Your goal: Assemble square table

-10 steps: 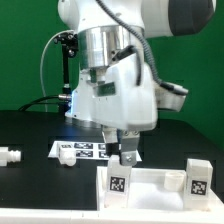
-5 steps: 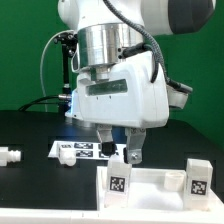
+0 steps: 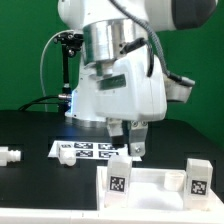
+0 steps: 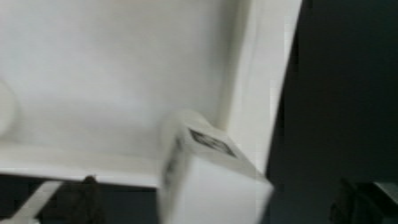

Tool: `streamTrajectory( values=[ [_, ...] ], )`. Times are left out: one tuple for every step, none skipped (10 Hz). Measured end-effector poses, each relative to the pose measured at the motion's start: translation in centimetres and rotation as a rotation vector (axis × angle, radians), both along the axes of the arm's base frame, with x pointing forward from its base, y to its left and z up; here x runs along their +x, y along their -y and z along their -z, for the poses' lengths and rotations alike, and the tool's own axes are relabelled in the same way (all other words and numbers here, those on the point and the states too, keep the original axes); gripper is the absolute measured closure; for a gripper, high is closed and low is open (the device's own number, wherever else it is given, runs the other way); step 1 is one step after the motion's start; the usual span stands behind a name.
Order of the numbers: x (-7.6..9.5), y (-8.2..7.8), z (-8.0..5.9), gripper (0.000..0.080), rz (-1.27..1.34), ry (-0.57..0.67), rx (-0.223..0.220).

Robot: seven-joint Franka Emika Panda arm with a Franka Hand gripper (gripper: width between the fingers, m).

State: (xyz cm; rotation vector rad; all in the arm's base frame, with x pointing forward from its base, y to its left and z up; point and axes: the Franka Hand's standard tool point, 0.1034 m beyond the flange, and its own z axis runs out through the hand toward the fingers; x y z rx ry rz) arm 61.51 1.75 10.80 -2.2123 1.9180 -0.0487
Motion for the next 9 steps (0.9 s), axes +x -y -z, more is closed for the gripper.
streamTrajectory(
  values=[
    [-0.5, -0.5, -0.4, 0.0151, 0.026, -0.007, 0.01],
    [-0.3, -0.6, -0.6, 0.0151, 0.029, -0.002, 0.011],
    [-0.4, -0.6, -0.5, 0.0151, 0.027, -0.004, 0.01],
    [-0.4, -0.6, -0.5, 0.0151, 0.027, -0.004, 0.01],
    [-0.4, -0.6, -0.4, 0.0151, 0.026, -0.005, 0.01],
    [-0.5, -0.7, -0.4, 0.0151, 0.031, -0.007, 0.012],
    [-1.7, -1.0, -0.3, 0.0151, 0.067, -0.027, 0.023],
    [-3.7, -1.2, 0.3, 0.0151, 0.1, -0.038, 0.027],
    [-5.7, -1.8, 1.1, 0.0151, 0.117, -0.066, 0.026]
  ],
)
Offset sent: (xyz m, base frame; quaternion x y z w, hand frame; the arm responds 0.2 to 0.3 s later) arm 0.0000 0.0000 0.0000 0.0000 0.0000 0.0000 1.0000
